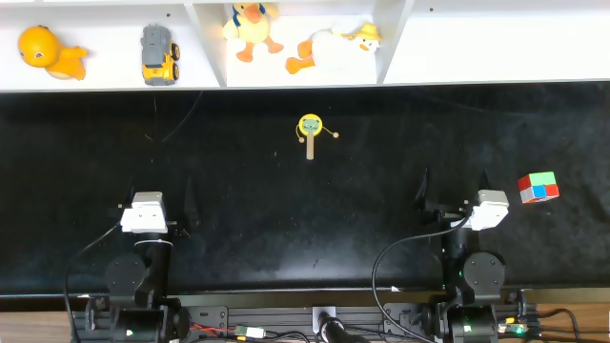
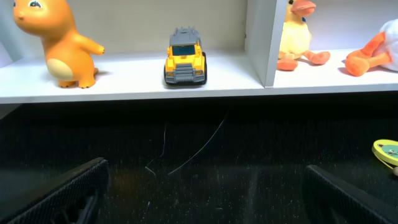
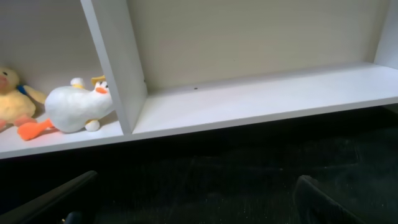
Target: Store Toys
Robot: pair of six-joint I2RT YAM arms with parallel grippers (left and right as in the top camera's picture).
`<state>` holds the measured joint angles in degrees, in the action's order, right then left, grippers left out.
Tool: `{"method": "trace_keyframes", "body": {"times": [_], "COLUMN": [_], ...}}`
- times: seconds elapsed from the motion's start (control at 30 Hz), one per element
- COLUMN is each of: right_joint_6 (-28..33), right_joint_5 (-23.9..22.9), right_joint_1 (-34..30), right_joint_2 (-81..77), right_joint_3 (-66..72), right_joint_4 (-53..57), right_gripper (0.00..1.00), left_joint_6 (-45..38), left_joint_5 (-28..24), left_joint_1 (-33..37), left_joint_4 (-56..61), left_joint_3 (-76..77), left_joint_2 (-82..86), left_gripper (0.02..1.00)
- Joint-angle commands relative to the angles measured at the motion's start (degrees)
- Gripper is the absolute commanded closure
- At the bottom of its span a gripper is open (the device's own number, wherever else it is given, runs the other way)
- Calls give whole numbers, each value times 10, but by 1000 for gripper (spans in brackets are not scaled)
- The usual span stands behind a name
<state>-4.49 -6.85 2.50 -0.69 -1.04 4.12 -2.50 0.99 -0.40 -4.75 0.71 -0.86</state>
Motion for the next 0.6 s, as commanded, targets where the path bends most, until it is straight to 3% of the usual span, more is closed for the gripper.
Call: {"method": "trace_keyframes", "body": {"times": [0.03,0.3,0.6], "right_joint_6": [-5,63,-7], "right_joint_5": [-1,-5,-9], "right_joint_1": [-2,8,45], "right_joint_2": [5,4,0], "right_joint_3": [8,8,-5], "right_joint_4": [-3,-2,2], "right_gripper": [5,7,5], "left_joint_6": [2,2,2], "left_joint_5": [-10,-10,-9], "left_joint_1": [-5,-5,-5], "left_joint_4": [-1,-1,-1], "left_joint_3": [-2,-2,-2], "left_joint_2": [7,7,7], "left_gripper": [23,20,20]}}
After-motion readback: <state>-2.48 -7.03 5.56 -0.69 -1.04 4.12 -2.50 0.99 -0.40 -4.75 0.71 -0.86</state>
